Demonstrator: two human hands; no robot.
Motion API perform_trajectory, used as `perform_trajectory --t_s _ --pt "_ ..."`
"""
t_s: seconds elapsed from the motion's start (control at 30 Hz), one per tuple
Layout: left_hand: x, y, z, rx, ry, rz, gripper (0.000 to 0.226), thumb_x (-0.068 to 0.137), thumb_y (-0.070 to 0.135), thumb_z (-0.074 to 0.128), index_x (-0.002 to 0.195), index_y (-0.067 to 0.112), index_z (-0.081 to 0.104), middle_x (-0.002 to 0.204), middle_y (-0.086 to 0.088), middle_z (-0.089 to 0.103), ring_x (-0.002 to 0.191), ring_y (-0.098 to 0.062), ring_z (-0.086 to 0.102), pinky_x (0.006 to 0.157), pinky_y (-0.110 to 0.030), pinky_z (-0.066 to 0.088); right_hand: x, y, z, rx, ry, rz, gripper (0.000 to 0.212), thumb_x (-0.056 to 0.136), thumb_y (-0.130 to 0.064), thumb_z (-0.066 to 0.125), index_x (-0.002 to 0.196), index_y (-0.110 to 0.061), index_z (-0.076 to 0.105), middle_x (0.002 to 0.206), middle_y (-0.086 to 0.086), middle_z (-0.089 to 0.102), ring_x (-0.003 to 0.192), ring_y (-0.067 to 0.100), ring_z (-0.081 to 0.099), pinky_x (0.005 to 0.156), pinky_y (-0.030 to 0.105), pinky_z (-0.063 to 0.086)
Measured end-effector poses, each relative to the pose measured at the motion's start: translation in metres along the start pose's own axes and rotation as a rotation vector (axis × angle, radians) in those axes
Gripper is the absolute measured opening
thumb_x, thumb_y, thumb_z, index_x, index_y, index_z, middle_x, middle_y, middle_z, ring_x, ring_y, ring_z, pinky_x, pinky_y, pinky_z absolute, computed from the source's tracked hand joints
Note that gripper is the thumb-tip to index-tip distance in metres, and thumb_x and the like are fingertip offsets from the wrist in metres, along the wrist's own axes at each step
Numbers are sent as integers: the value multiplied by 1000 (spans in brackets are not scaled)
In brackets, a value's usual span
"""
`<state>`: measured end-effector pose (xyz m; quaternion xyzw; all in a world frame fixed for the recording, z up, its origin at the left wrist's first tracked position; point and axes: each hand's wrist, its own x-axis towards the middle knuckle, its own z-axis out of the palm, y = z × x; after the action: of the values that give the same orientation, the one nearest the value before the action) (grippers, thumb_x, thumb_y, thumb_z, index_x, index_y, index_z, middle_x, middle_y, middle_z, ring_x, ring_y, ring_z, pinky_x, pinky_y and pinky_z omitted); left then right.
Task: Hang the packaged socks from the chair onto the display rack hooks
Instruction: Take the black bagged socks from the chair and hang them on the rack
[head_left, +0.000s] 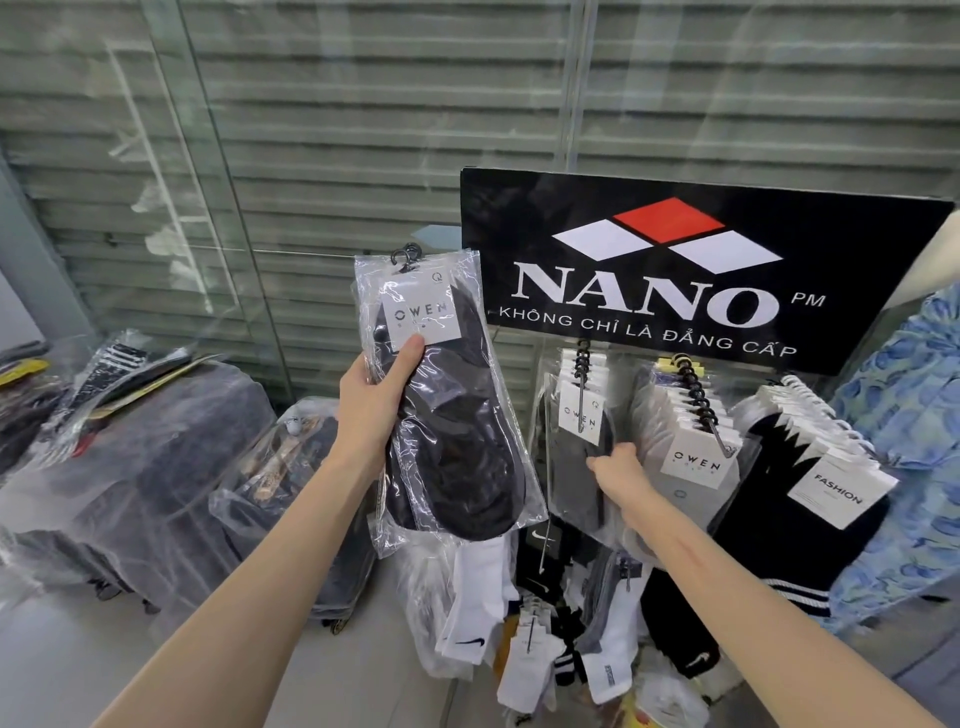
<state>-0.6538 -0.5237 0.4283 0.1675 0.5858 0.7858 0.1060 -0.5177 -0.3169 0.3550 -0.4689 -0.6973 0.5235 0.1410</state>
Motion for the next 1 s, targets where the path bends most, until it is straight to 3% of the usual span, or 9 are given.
perform_trajectory --t_s 0.07,0.13,0.23,0.33,0.43,0.6,0.73,0.83,1.0 --pt "-1 -1 2 -2 -13 4 47 77 41 75 113 11 66 104 -7 74 97 -25 70 95 -45 52 -7 -14 -7 101 -42 37 54 96 -8 42 142 3 16 135 14 38 121 25 40 98 36 33" --pt "-2 -2 4 -1 -21 -1 39 77 40 75 106 15 67 99 -4 76 93 -22 72 93 -43 53 -20 -29 -15 208 87 -118 50 95 -11 44 141 -5 25 142 12 37 125 25 40 103 36 33" --pt "-2 -4 8 7 -51 -5 27 77 41 74 95 22 69 88 3 77 84 -16 74 85 -36 57 -54 -58 -21 299 301 -514 34 93 -30 48 124 -16 44 114 -8 53 102 8 52 79 11 37" --pt "-4 -5 14 4 -84 -12 33 74 43 76 96 19 70 87 2 77 83 -17 74 79 -34 56 -83 -89 -17 220 108 -702 57 75 -54 63 119 -22 46 102 -14 53 92 -2 54 68 10 43" --pt "-7 -7 21 -36 -124 -20 33 73 41 78 95 18 71 87 -2 77 79 -19 74 67 -28 57 -94 -102 -4 71 -44 -695 72 57 -53 78 115 -27 45 102 -11 51 91 5 54 72 20 45" --pt "-12 -6 21 -50 -170 -28 43 63 45 80 95 18 70 87 -3 77 79 -18 74 64 -26 58 -91 -104 8 86 6 -717 41 66 -28 81 95 -27 52 83 -16 55 77 6 54 74 25 46" --pt "-12 -6 8 -33 -199 -48 55 54 52 75 94 15 68 82 0 77 76 -16 73 66 -26 58 -88 -103 7 222 -95 -683 20 82 -17 69 95 -21 54 93 -6 67 85 9 64 78 24 52" --pt "-10 -10 0 -39 -136 -67 38 69 45 72 87 12 70 76 -2 76 70 -16 72 66 -27 58 -85 -103 1 386 -141 -610 23 87 -10 61 106 -13 48 97 1 69 84 9 66 66 12 51" --pt "5 -2 -15 -88 52 -28 33 81 35 72 101 9 68 86 -3 76 74 -15 73 62 -24 56 -82 -54 -4 411 -260 -550 20 87 -1 58 101 -12 49 87 -5 73 78 8 70 61 17 54"
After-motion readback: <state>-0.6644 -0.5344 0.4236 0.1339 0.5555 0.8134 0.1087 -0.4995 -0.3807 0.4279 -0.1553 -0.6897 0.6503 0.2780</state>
